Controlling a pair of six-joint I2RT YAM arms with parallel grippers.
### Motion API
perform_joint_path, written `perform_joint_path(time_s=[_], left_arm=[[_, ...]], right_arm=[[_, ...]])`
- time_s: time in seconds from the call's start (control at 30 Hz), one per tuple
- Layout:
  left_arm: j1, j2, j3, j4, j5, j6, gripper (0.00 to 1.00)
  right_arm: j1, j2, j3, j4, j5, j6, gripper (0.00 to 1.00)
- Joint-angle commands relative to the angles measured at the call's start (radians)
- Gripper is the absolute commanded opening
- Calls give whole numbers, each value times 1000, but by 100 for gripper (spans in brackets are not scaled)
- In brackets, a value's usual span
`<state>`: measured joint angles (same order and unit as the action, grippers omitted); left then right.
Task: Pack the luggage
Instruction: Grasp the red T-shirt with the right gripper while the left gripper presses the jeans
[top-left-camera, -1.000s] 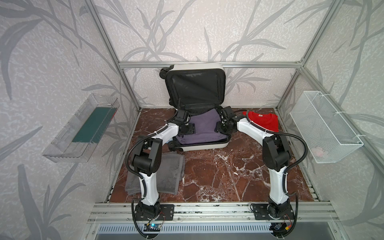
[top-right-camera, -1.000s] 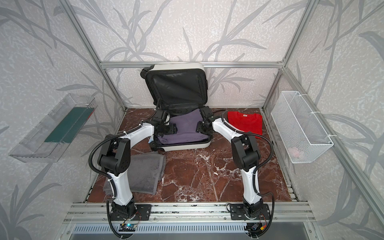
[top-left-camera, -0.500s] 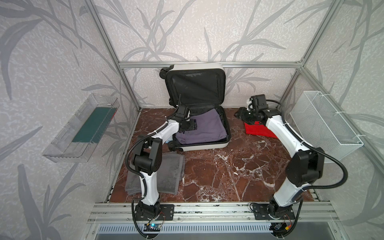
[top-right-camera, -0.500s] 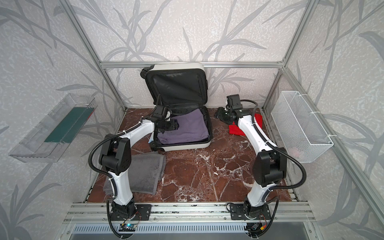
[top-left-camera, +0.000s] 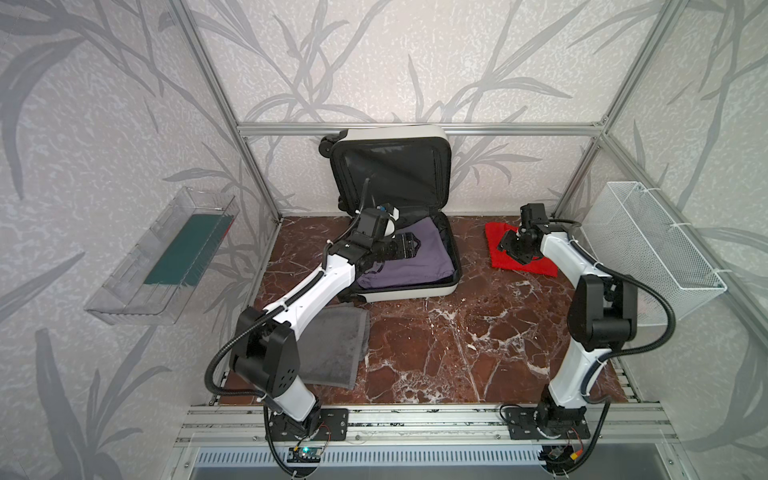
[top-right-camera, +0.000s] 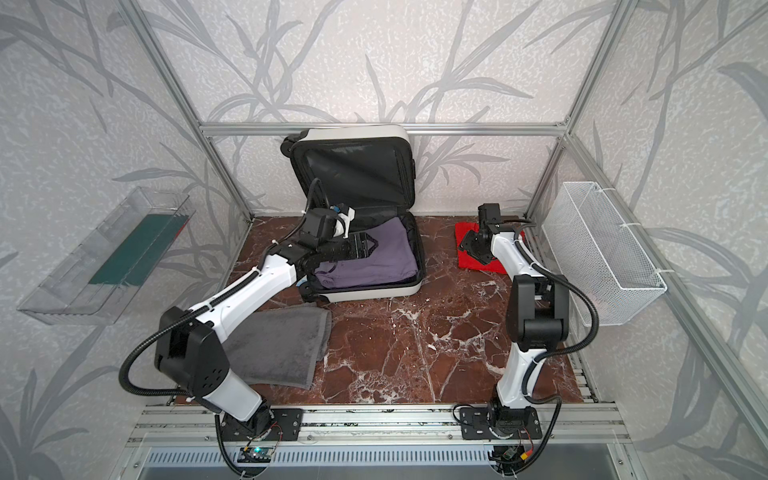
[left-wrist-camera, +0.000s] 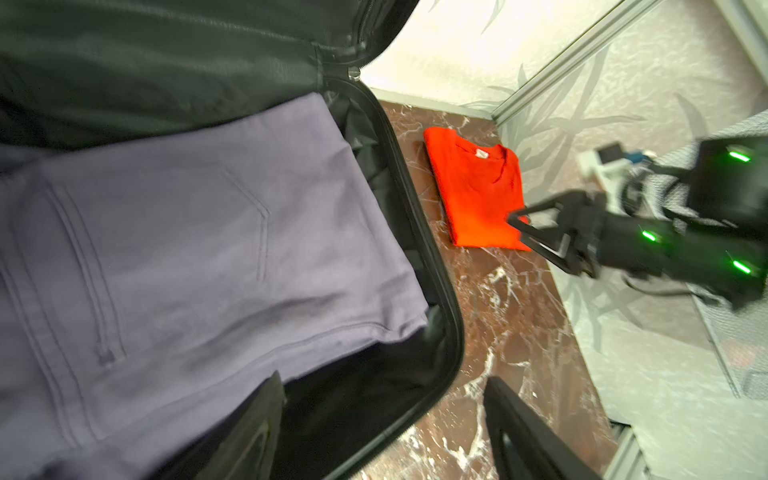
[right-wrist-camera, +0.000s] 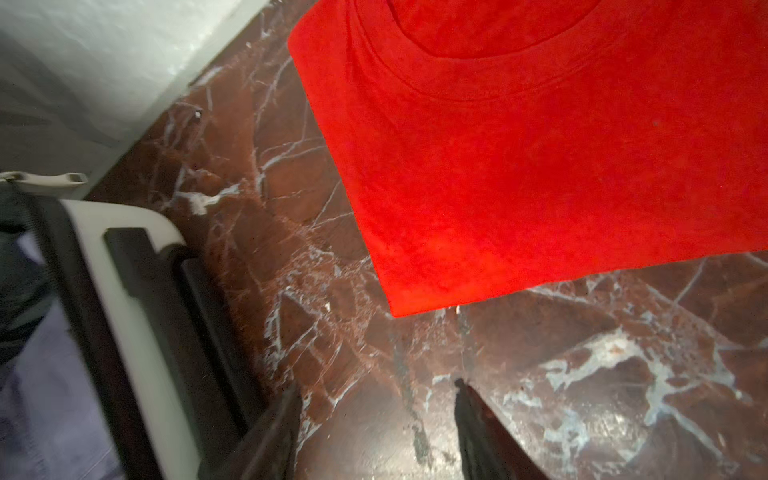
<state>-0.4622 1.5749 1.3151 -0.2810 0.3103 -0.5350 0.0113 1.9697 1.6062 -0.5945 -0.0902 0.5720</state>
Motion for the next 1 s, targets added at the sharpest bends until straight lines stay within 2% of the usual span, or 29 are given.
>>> perform_joint_path(time_s=[0.0, 0.13, 0.37, 0.47, 0.53, 0.63, 0.8, 0.97], left_arm=[[5, -84, -112, 74, 3, -73, 79], [5, -181, -212, 112, -32, -87, 79], [6, -229, -210, 88, -50, -69, 80], [5, -222, -195, 97, -36, -78, 79], [5, -217, -181, 98, -23, -81, 79], [5, -214, -164, 88, -13, -82, 79], [5, -230, -154, 83, -16, -83, 79], [4, -253, -161, 73, -12, -89, 79]], right_arm=[[1, 117, 163, -90, 79, -34, 60], [0, 313, 425, -223, 141, -51, 59], [-7, 646, 928, -552, 203, -40, 59], [-7, 693, 964, -603, 189, -36, 59], [-7, 677, 913, -610, 180, -26, 59], [-7, 591, 735, -560, 164, -11, 59], [-8, 332, 257, -329, 88, 46, 59], [-6, 125, -175, -113, -45, 142, 59]])
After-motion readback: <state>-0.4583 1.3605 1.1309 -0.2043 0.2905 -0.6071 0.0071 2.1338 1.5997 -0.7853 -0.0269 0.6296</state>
